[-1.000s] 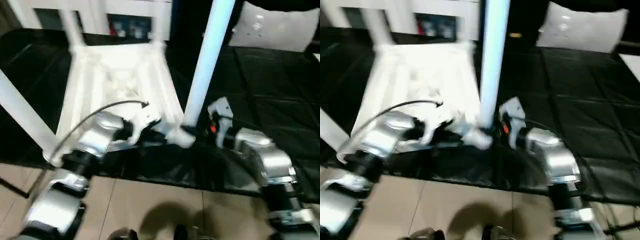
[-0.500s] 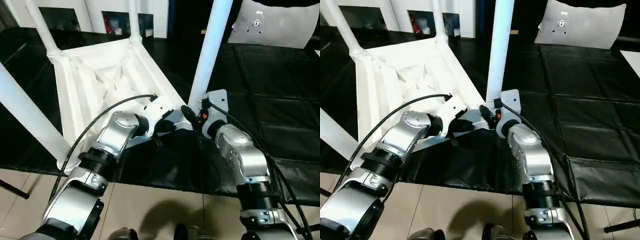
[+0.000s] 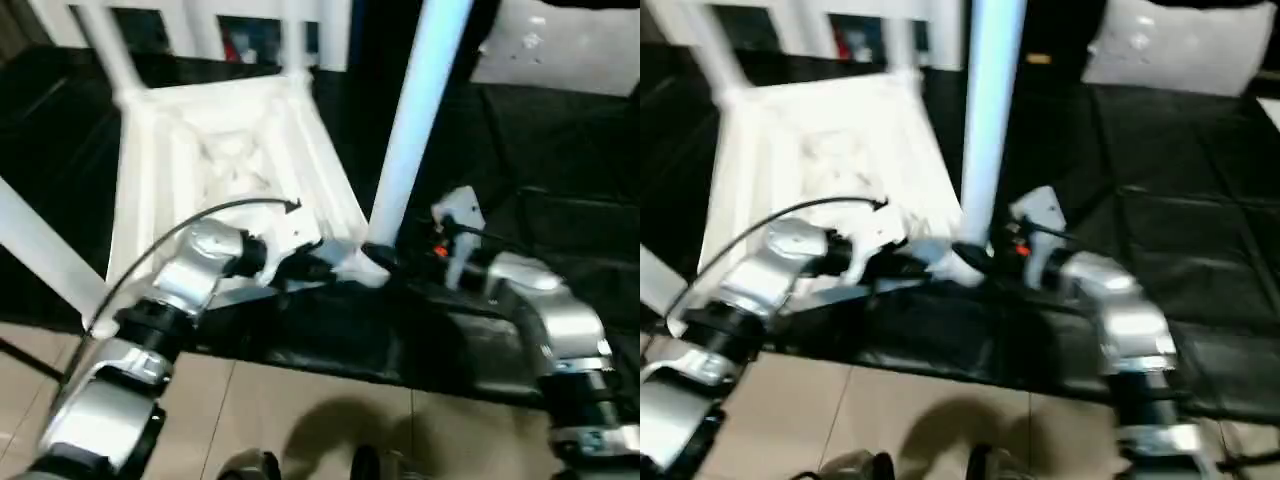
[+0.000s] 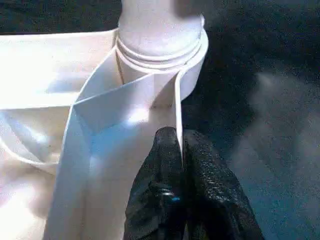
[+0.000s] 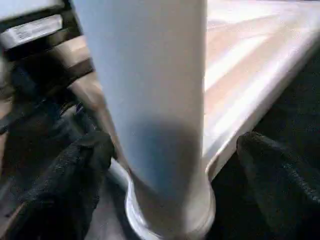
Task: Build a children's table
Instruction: Rotate leg to tighten
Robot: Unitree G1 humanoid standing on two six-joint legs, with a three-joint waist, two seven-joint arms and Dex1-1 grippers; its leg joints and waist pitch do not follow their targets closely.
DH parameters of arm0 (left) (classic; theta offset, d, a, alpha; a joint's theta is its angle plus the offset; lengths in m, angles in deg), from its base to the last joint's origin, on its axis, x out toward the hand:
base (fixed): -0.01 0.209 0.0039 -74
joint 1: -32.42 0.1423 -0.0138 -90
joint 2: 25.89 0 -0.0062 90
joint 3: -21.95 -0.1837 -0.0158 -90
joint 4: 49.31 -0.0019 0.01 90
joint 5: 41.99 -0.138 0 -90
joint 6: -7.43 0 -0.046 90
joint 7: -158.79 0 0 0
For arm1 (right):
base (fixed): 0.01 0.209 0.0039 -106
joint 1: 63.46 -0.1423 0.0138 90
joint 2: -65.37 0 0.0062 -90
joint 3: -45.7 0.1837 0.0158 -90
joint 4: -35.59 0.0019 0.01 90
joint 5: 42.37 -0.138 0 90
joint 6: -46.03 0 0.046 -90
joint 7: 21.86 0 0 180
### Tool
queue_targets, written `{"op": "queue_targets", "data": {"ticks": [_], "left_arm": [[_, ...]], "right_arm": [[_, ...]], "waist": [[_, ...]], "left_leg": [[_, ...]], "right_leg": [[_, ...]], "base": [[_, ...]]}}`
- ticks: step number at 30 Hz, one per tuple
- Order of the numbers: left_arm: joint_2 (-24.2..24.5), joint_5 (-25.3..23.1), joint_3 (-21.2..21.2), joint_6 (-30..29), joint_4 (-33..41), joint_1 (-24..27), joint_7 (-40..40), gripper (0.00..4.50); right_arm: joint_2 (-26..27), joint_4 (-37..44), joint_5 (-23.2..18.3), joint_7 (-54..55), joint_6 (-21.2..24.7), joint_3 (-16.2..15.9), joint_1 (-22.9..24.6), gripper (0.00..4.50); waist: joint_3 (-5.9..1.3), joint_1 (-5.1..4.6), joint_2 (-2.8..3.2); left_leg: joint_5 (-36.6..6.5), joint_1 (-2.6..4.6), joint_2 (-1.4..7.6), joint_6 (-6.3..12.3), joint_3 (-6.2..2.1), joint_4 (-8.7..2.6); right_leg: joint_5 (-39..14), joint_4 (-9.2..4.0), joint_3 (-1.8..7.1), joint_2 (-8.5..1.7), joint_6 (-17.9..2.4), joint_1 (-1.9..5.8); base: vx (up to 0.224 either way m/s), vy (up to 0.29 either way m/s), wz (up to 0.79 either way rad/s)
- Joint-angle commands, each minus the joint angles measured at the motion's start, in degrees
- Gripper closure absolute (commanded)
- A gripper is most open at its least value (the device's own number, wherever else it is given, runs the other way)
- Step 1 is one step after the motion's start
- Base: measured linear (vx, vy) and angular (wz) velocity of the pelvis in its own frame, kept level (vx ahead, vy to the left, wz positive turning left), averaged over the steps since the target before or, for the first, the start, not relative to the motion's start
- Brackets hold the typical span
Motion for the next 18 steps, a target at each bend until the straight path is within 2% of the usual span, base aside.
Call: {"op": "queue_targets", "data": {"ticks": [1,2,4,7,11,13,15,16,17,18], "left_arm": [[1.8,-1.0,-2.9,4.2,-1.8,-1.3,-6.9,4.5],[1.9,-1.0,-2.9,4.3,-1.8,-1.3,-7.2,4.5],[2.6,-0.6,-3.4,5.5,-2.3,-1.8,-9.9,4.5],[3.5,-0.6,-4.8,8.7,-3.2,-2.1,-13.6,4.5],[3.7,-1.0,-6.1,11.5,-3.8,-2.0,-16.1,4.5],[3.1,-1.6,-7.6,13.8,-4.0,-1.6,-18.0,4.5],[3.1,-1.6,-7.6,13.8,-4.0,-1.6,-18.0,4.5],[2.5,-1.9,-8.3,14.6,-4.2,-1.8,-18.7,4.5],[2.5,-1.9,-8.3,14.6,-4.2,-1.8,-18.7,4.5],[2.0,-2.0,-8.7,14.7,-4.2,-2.0,-19.0,4.5]], "right_arm": [[-5.0,1.0,-2.0,-9.2,-0.9,-0.4,1.4,0.07],[-5.2,1.0,-2.1,-9.7,-0.9,-0.5,1.4,0.07],[-8.2,0.8,-2.8,-14.2,-1.2,-1.3,1.8,0.07],[-11.0,-0.3,-3.3,-18.7,-3.2,-2.5,1.9,0.07],[-11.6,-1.1,-3.2,-21.5,-5.5,-3.7,1.9,0.07],[-11.1,-2.1,-3.5,-25.4,-6.8,-5.8,1.4,0.07],[-11.1,-2.1,-3.5,-25.4,-6.8,-5.8,1.4,0.07],[-10.0,-3.9,-4.2,-26.8,-6.2,-6.8,-0.2,0.32],[-9.9,-4.1,-4.2,-27.0,-6.2,-6.9,-0.4,0.4],[-9.1,-5.7,-4.5,-28.0,-5.8,-7.7,-1.8,0.4]], "waist": [[-4.72,0.59,0.23],[-4.72,0.59,0.23],[-4.72,1.32,0.12],[-4.71,1.58,-0.08],[-4.86,1.66,-0.09],[-4.72,1.79,-0.19],[-4.75,1.96,-0.11],[-4.75,2.08,-0.36],[-4.73,2.28,-0.22],[-4.73,2.31,-0.39]], "left_leg": [[-5.1,0.99,6.57,7.11,-3.05,-3.64],[-5.1,0.99,6.57,7.11,-3.05,-3.64],[-5.4,0.95,6.74,6.45,-3.15,-3.72],[-5.9,0.79,6.42,6.12,-3.1,-3.66],[-4.9,0.73,6.44,6.37,-3.13,-3.59],[-4.7,0.75,6.6,7.15,-3.17,-3.62],[-4.7,0.83,6.65,7.24,-3.12,-3.6],[-4.3,0.85,6.73,7.32,-3.1,-3.65],[-4.2,0.81,6.73,7.26,-3.14,-3.65],[-4.3,0.9,6.76,7.22,-3.07,-3.65]], "right_leg": [[-12.0,-3.51,5.53,-7.06,-7.8,4.04],[-12.0,-3.51,5.53,-7.06,-7.8,4.04],[-12.4,-3.36,5.6,-7.29,-7.7,4.04],[-14.5,-3.74,5.5,-7.37,-7.3,4.26],[-13.6,-3.6,5.41,-7.27,-7.4,4.19],[-12.7,-3.44,5.38,-7.21,-7.7,3.96],[-12.5,-3.44,5.41,-7.29,-8.1,3.95],[-12.2,-3.37,5.44,-7.26,-8.2,3.93],[-12.4,-3.36,5.42,-7.35,-8.4,3.96],[-12.6,-3.39,5.44,-7.36,-8.4,3.9]], "base": [[0.0,0.0,0.0],[0.0,0.0,0.0],[0.0,0.0,0.0],[0.0,0.0,0.0],[0.0,0.0,0.0],[0.0,0.0,0.0],[0.0,0.0,0.0],[0.0,0.0,0.0],[0.0,0.0,0.0],[0.0,0.0,0.0]]}}
